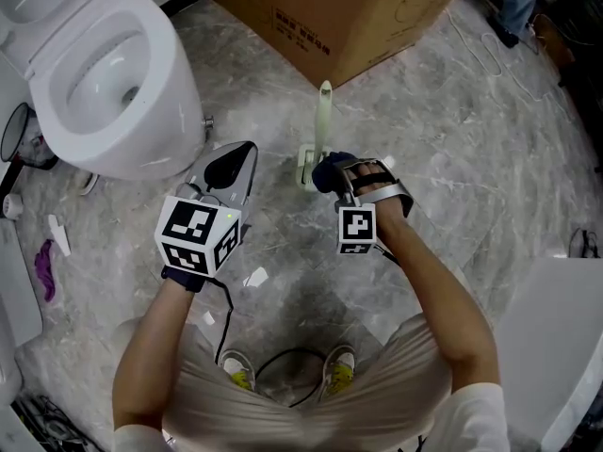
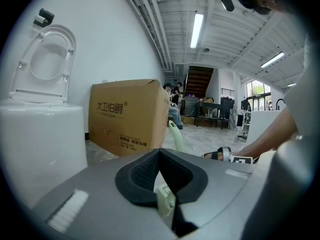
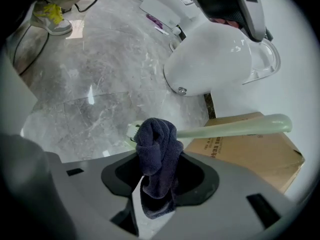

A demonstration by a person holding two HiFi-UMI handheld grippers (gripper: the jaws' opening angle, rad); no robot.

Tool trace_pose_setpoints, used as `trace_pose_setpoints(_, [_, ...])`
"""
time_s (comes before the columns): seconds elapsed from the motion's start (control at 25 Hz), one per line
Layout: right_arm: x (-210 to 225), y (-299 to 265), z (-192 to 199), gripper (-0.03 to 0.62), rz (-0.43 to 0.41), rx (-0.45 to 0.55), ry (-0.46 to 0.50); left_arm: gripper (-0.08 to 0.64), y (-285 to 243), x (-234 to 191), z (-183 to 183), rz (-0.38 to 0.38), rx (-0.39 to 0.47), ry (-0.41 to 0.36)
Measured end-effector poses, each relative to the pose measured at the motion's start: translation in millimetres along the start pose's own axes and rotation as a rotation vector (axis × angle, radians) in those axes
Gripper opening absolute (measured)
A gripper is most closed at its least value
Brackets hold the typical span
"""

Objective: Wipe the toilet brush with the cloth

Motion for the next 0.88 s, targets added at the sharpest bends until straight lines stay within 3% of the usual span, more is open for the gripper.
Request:
trace_pose_setpoints(0.08, [-8.2,13.9,-13.7,0.183,-0.013,0.051,-0.008,0.000,-6.1,-3.1,-1.6,-0.004,0.002,-0.018])
trace_pose_setpoints(0.16, [-3.2,38.7,-36.2,0.184,0.026,0.129,-0.024,0.000,-11.5,-12.1,-7.6,-0.017,0.014,-0.050])
trace_pose_setpoints(0.24, [13.4,65.9,-56.2,0.184,0.097,0.197,-0.044,0.000,-13.4,-27.9,-14.5,-0.039,0.032,-0.061])
trace_pose_setpoints(0.36, [53.6,101.9,-66.5,0.183,0.230,0.251,-0.092,0.000,-11.1,-50.1,-19.3,-0.074,0.055,-0.013])
trace_pose_setpoints(0.48, [102.8,139.1,-62.2,0.183,0.379,0.270,-0.182,0.000,-10.9,-54.8,-14.5,-0.085,0.040,0.006])
trace_pose_setpoints(0.68, [168.0,176.4,-54.7,0.183,0.589,0.258,-0.254,0.000,-10.8,-38.4,-2.0,-0.031,0.001,-0.061])
trace_pose_setpoints(0.76, [180.2,174.6,-53.5,0.183,0.615,0.239,-0.266,0.000,-8.0,-33.7,-0.1,-0.013,-0.003,-0.086])
trace_pose_setpoints(0.88, [180.3,162.6,-52.8,0.183,0.592,0.211,-0.277,0.000,-3.6,-30.1,-0.2,-0.002,-0.002,-0.106])
Point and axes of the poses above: the fingertips, and each gripper's own axes: y backward along the fingers, x to its right, z out of its underside, the point moved 1 cm from there along y, backward along the fingers, and after that the axes turned 4 degrees about -y, right-handed, at the moved point
